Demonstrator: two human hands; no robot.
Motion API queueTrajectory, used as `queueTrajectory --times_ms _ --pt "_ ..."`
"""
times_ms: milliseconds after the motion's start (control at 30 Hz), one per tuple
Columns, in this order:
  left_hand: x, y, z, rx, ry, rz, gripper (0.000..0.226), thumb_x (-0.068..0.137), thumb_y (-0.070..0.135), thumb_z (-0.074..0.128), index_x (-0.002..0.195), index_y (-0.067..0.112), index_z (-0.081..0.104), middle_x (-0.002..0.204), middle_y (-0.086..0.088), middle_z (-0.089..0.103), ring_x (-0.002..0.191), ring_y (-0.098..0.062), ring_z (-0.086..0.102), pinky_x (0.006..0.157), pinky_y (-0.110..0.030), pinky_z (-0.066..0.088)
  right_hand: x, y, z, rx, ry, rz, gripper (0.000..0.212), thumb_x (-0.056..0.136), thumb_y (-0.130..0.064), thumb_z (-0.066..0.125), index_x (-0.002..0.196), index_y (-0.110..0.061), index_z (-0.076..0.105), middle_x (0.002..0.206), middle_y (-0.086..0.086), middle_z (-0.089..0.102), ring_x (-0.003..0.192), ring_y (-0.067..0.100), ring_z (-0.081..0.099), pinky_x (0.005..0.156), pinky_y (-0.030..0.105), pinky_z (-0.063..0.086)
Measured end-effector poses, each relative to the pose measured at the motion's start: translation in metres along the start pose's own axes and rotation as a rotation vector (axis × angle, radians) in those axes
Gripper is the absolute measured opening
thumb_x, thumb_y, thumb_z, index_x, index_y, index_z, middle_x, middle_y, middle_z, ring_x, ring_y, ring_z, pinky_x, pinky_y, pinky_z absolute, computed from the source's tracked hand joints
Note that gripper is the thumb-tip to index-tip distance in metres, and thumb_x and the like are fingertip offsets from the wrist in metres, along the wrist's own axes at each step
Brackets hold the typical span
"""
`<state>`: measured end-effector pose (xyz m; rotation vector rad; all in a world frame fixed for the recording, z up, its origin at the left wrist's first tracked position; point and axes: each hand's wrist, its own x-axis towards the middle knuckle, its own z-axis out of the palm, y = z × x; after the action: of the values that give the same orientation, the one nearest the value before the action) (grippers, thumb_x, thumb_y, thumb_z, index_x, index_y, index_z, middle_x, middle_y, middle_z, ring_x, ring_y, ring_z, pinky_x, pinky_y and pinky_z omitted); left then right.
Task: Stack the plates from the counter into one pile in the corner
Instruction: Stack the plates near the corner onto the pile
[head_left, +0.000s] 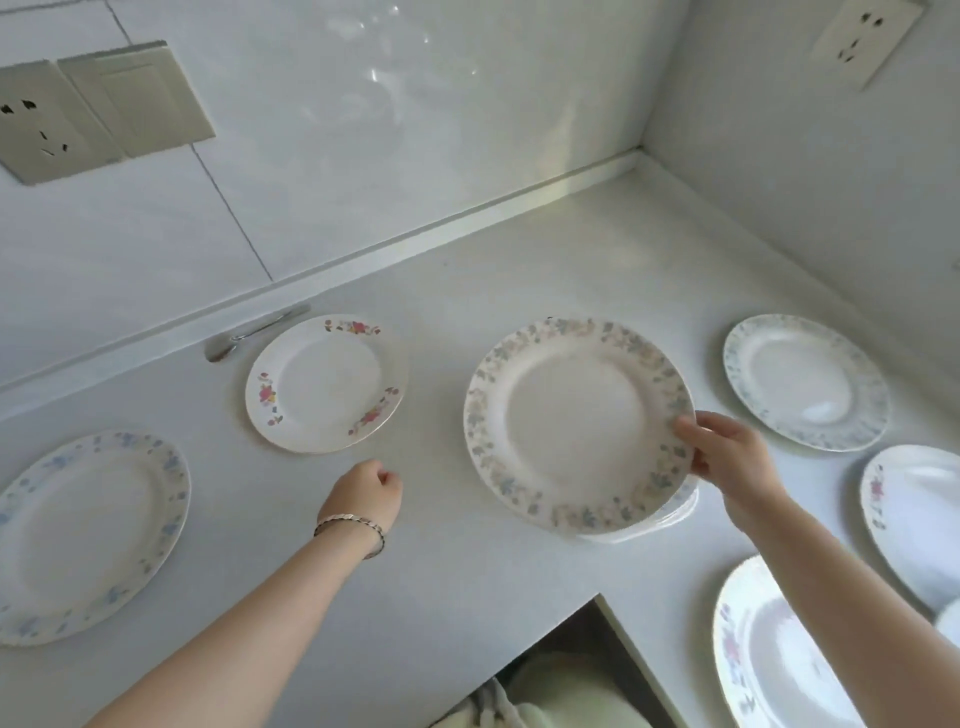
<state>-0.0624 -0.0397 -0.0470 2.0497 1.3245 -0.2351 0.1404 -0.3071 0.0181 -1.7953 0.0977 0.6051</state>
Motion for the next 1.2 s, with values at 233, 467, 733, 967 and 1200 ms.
queueTrajectory --times_ms 233,467,733,967,1200 --pt "0.003 0.031 0.020 0.040 -0.026 0.068 0.022 0.084 0.018 0.041 0.062 0.015 0.044 0.082 -0.018 0.071 0.068 -0.031 0.062 0.075 -0.038 0.053 0.011 0.045 -0.057 0.224 0.208 0.181 0.018 0.089 -0.006 0.056 0.074 -0.011 0.065 0.057 0.001 0.067 0.044 0.005 0.063 0.046 0.014 0.053" --pt "0.007 0.032 0.016 -0.007 -0.006 0.040 0.024 0.084 0.019 0.042 0.061 0.016 0.042 0.079 -0.021 0.068 0.079 -0.035 0.070 0.079 -0.045 0.055 0.017 0.064 -0.040 0.267 0.219 0.284 0.018 0.090 -0.004 0.055 0.074 -0.006 0.062 0.073 0.011 0.059 0.066 0.020 0.058 0.046 0.014 0.055" --pt "0.005 0.022 0.020 0.001 -0.005 0.011 0.026 0.086 0.020 0.043 0.061 0.016 0.044 0.084 -0.021 0.071 0.077 -0.036 0.070 0.079 -0.043 0.055 0.016 0.057 -0.015 -0.385 0.236 0.186 0.034 0.092 -0.022 0.046 0.121 -0.005 0.052 0.066 0.009 0.066 0.055 0.021 0.062 0.051 0.027 0.047" --pt "0.008 0.016 0.018 -0.020 -0.011 0.017 0.026 0.086 0.020 0.043 0.060 0.015 0.045 0.083 -0.020 0.071 0.082 -0.034 0.071 0.079 -0.044 0.057 0.014 0.062 -0.009 -0.610 0.188 0.210 0.034 0.093 -0.028 0.038 0.121 -0.008 0.041 0.077 0.011 0.070 0.059 0.020 0.063 0.050 0.027 0.043" --pt "0.008 0.004 0.018 -0.018 -0.043 -0.026 0.025 0.086 0.019 0.043 0.062 0.015 0.045 0.084 -0.021 0.071 0.076 -0.035 0.069 0.080 -0.043 0.055 0.012 0.038 0.002 -0.925 0.191 0.203 0.037 0.092 -0.021 0.042 0.121 0.001 0.033 0.078 0.012 0.063 0.064 0.027 0.057 0.054 0.031 0.041"
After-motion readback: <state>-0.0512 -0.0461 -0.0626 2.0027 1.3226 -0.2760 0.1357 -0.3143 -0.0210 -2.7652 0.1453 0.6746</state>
